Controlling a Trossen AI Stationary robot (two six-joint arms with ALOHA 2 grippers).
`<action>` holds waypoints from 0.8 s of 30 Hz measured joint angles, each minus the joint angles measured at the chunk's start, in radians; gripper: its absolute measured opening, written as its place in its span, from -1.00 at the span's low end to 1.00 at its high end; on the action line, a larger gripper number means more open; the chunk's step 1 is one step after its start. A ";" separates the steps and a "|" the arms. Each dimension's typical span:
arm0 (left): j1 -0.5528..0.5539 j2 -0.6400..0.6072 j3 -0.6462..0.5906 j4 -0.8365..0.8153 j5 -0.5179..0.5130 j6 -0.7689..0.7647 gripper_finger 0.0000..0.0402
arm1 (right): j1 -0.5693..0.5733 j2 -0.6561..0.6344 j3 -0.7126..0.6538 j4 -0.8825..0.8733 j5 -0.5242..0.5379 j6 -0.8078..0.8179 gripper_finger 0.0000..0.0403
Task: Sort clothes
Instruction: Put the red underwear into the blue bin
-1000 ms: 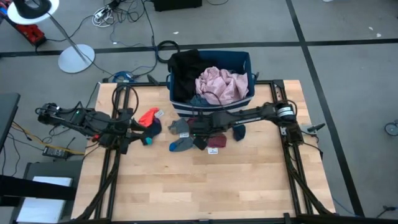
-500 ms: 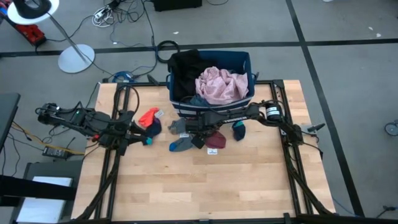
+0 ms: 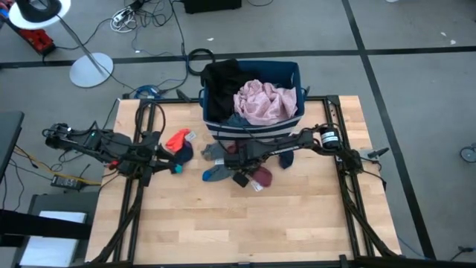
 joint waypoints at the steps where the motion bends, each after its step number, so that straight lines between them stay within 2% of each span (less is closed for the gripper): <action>1: 0.000 0.000 0.000 0.008 0.000 0.000 -0.34 | 0.004 -0.016 0.000 -0.032 0.001 0.019 -0.81; 4: 0.000 0.000 0.000 0.031 0.000 0.000 -0.34 | 0.020 -0.071 0.003 -0.122 0.013 0.047 -0.81; 8: 0.000 0.000 0.000 0.048 0.000 0.001 -0.34 | 0.049 -0.182 0.008 -0.189 0.060 0.108 -0.92; 15: 0.000 0.000 0.000 0.081 -0.011 0.002 -0.34 | 0.087 -0.414 0.010 -0.208 0.130 0.244 -0.92; 24: 0.000 0.000 0.000 0.138 -0.011 0.002 -0.34 | 0.098 -0.624 0.032 -0.207 0.226 0.230 -0.92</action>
